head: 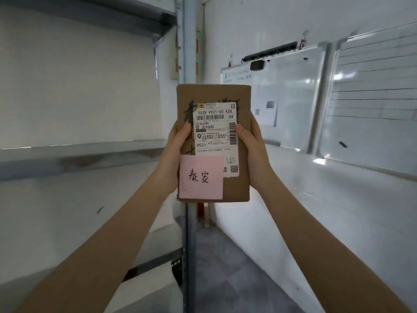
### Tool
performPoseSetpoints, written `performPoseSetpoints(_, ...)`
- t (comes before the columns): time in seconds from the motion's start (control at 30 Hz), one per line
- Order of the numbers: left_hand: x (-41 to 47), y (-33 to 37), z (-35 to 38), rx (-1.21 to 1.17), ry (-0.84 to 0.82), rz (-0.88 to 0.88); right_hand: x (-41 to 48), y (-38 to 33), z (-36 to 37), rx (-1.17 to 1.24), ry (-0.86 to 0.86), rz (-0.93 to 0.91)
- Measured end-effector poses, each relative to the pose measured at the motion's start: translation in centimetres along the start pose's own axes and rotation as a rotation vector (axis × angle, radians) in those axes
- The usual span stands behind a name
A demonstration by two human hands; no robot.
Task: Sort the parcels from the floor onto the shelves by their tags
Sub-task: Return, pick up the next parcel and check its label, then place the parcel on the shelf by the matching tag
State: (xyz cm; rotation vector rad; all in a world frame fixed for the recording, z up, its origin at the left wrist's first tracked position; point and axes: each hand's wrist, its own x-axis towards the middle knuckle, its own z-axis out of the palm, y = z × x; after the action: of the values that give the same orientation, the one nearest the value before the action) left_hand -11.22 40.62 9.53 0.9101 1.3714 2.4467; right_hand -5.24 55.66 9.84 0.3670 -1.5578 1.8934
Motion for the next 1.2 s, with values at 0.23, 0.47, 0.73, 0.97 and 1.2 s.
performPoseSetpoints(0.23,-7.2,8.7,-10.6,0.168,0.316,0.129,-0.7,4.6,14.8,0.213,-0.256,0.105)
performPoseSetpoints(0.47,-17.5,18.1,-18.8,0.299,0.552,0.223,-4.8,6.5,30.6,0.397,-0.477,0.187)
performPoseSetpoints(0.73,-32.5,29.0,-27.7,0.424,0.765,0.323,-14.2,6.0,49.7,0.551,-0.716,0.264)
performPoseSetpoints(0.97,-45.3,36.6,-33.4,0.492,0.936,0.387,-23.9,4.8,63.0,0.663,-0.859,0.317)
performPoseSetpoints(1.2,-55.4,39.1,-38.2,0.475,1.073,0.415,-32.6,5.9,71.4,0.684,-0.988,0.389)
